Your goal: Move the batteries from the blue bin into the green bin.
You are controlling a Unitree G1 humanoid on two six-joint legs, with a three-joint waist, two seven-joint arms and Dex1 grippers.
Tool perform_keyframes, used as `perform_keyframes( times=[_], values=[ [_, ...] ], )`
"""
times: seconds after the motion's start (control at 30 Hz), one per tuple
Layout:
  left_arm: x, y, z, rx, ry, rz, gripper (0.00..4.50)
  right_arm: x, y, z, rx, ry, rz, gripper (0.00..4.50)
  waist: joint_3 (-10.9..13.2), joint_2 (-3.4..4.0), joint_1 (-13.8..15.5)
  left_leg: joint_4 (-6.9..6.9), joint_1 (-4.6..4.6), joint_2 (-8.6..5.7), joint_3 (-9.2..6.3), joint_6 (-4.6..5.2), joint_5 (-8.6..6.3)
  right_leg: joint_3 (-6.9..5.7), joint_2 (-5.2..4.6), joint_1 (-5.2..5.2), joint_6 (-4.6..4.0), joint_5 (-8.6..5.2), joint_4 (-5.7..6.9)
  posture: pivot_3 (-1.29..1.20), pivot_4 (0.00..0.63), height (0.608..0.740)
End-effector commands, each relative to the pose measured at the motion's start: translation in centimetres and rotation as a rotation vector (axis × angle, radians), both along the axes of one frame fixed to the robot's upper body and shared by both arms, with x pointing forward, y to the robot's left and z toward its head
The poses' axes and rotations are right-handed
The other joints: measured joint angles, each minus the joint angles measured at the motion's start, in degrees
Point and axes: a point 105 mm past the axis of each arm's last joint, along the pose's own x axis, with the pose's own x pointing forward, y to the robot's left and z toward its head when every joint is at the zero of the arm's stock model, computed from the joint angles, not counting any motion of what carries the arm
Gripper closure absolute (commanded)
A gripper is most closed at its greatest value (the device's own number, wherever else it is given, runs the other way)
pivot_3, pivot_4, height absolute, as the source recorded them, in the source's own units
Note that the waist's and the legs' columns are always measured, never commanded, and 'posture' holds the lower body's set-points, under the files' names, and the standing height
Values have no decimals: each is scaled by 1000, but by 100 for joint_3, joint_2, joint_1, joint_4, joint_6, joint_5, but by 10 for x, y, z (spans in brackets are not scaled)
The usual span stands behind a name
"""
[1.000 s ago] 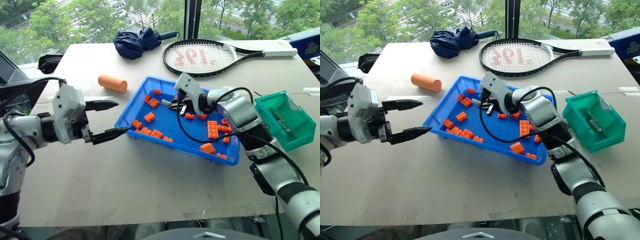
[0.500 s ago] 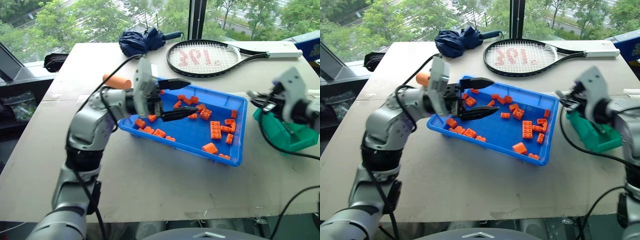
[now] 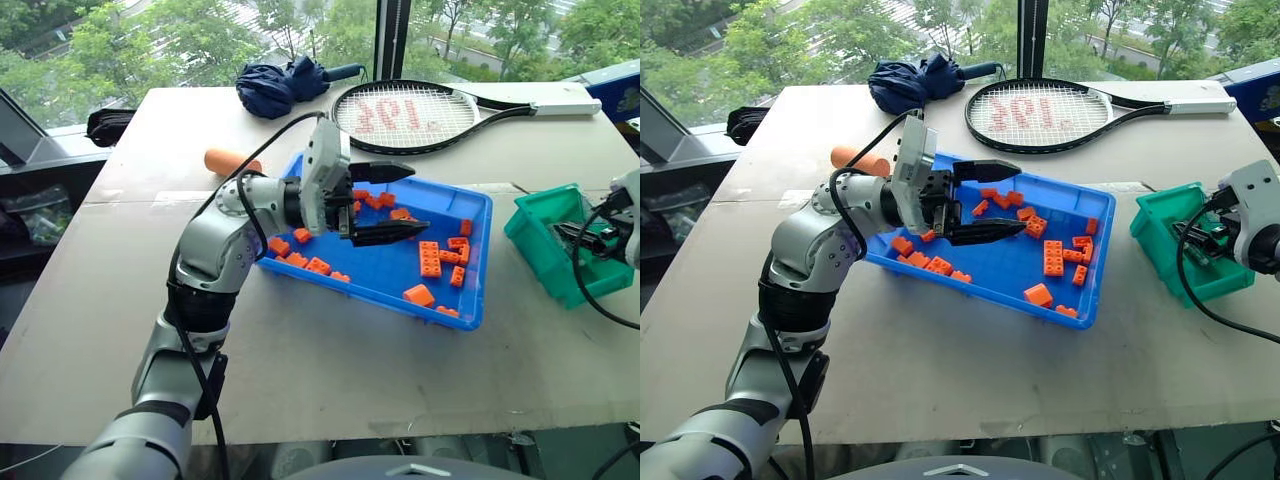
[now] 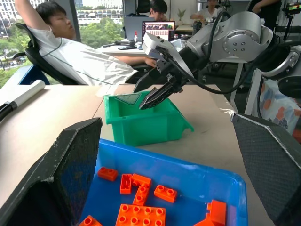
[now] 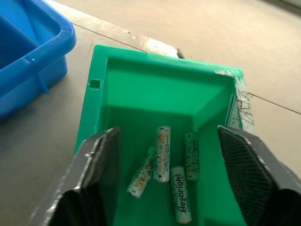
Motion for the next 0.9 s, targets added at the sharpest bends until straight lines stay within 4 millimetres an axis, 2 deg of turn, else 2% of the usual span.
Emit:
perform_keyframes(
  times=[0.03, 0.17, 0.2, 0.33, 0.43, 0.53, 0.67, 0.73, 0.9],
  values=[
    [5, 22, -5, 64, -34, 88, 0, -7, 7, 25, 21, -112, 68, 290, 0, 0, -8, 0, 1, 0, 0, 0, 0, 0, 0, 0, 0, 0, 0, 0, 150, 740],
    [3, 65, -17, 123, -1, 203, 0, -27, 42, 23, 171, -186, 298, 290, 0, 0, -46, -7, 3, 10, -5, 0, 0, 3, 0, 0, -1, 0, -2, 0, 150, 740],
    [0, 71, -19, 129, 5, 215, 0, -32, 46, 21, 194, -197, 326, 290, 0, 0, -45, -8, 2, 12, -9, 0, 0, 5, -2, 0, -1, 0, -4, 0, 150, 740],
    [-18, 109, -29, 77, 87, 353, 0, -60, 55, -5, 285, -152, 395, 290, 0, 1, 17, -5, -1, 8, -15, 1, -1, 2, -12, 5, -1, 0, -7, 0, 150, 740],
    [-41, 137, -45, 78, 153, 470, 0, -86, 52, -25, 358, -137, 447, 290, 0, 1, 36, -4, 1, 9, -15, 12, -8, 1, -29, 13, 0, 0, -18, 0, 150, 740],
    [-52, 158, -65, 115, 188, 596, 0, -100, 43, -48, 360, -94, 448, 290, 1, 1, 76, -4, 15, 7, -17, 32, -21, -6, -39, 32, 0, 0, -18, 0, 150, 740],
    [-68, 166, -89, 135, 192, 670, 0, -103, 28, -74, 333, -37, 436, 290, 2, 11, 111, -54, 148, 12, -17, 41, -29, -9, -46, 169, -33, -11, -96, 0, 150, 740],
    [-71, 173, -103, 154, 208, 712, 0, -101, 20, -82, 315, -31, 438, 135, -1, 10, 123, -72, 187, 15, -6, 40, -28, -10, -53, 214, -41, -8, -117, 0, 150, 740],
    [-82, 186, -129, 205, 212, 730, 0, -103, 17, -94, 323, 11, 486, 135, -3, 13, 125, -85, 181, 15, -4, 41, -29, -15, -53, 208, -41, -8, -127, 0, 150, 740]
  ],
)
